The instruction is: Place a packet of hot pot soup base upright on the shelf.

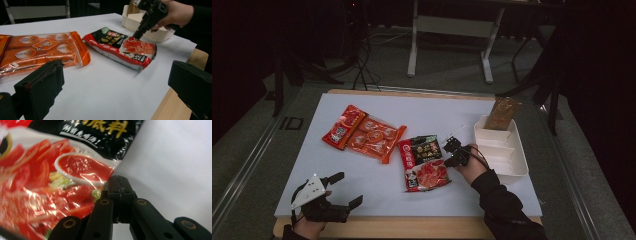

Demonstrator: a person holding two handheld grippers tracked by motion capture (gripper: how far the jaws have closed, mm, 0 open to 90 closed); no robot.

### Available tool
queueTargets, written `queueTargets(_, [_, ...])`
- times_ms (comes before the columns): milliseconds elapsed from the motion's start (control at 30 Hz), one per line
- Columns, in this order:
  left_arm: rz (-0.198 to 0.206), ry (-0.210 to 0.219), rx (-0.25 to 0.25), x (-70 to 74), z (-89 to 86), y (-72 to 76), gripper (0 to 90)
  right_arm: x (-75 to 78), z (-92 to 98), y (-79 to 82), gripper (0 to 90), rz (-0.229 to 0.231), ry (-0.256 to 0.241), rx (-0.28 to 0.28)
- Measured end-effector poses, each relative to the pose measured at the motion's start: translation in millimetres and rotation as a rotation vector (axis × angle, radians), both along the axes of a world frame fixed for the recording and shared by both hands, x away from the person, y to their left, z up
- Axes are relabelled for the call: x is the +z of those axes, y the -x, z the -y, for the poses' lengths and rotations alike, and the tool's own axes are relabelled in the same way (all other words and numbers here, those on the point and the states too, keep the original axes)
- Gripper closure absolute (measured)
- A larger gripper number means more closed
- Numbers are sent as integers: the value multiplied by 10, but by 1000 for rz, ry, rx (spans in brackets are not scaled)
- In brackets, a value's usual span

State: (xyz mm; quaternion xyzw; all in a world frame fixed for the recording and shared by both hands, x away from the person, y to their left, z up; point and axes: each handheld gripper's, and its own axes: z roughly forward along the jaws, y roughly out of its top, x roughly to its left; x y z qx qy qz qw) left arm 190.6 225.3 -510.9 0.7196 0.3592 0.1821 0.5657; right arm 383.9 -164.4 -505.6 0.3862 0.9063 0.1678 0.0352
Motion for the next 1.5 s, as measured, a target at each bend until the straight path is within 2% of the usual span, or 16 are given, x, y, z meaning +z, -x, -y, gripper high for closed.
queueTargets(233, [0,-2,-2,0,3,1,6,-25,-57,198,900,-15,4,56])
queueTargets(500, [-1,-4,-5,-2,7,-2,6,-53,-105,284,900,-31,-19,86])
queueTargets(567, [-1,-4,-4,-3,8,-6,6,-56,-127,301,900,-17,0,93])
queueTargets(667, [-1,-4,-7,-4,14,-11,6,-52,-114,302,900,-16,2,91])
queueTargets(767, [-3,-2,-6,-3,14,-16,6,5,-73,332,900,9,0,87])
queueTargets(933, [-2,-6,-5,13,37,-12,6,180,26,403,863,50,-97,72])
queueTargets(1067, [1,-5,-29,38,80,-2,7,342,70,483,801,110,-157,75])
queueTargets(1133, [2,3,-49,57,107,-1,7,422,79,525,745,135,-179,79])
queueTargets(1200, [27,3,-60,85,134,8,7,504,93,564,681,169,-198,78])
queueTargets(1300, [40,34,-77,145,159,12,7,624,135,619,579,219,-255,74])
queueTargets(1367, [23,41,-91,188,182,1,7,697,167,672,527,265,-289,74])
queueTargets(1433, [-11,23,-118,236,217,-21,7,764,216,715,460,304,-340,67])
queueTargets(1500, [-32,6,-126,279,256,-52,7,828,262,768,396,344,-366,56])
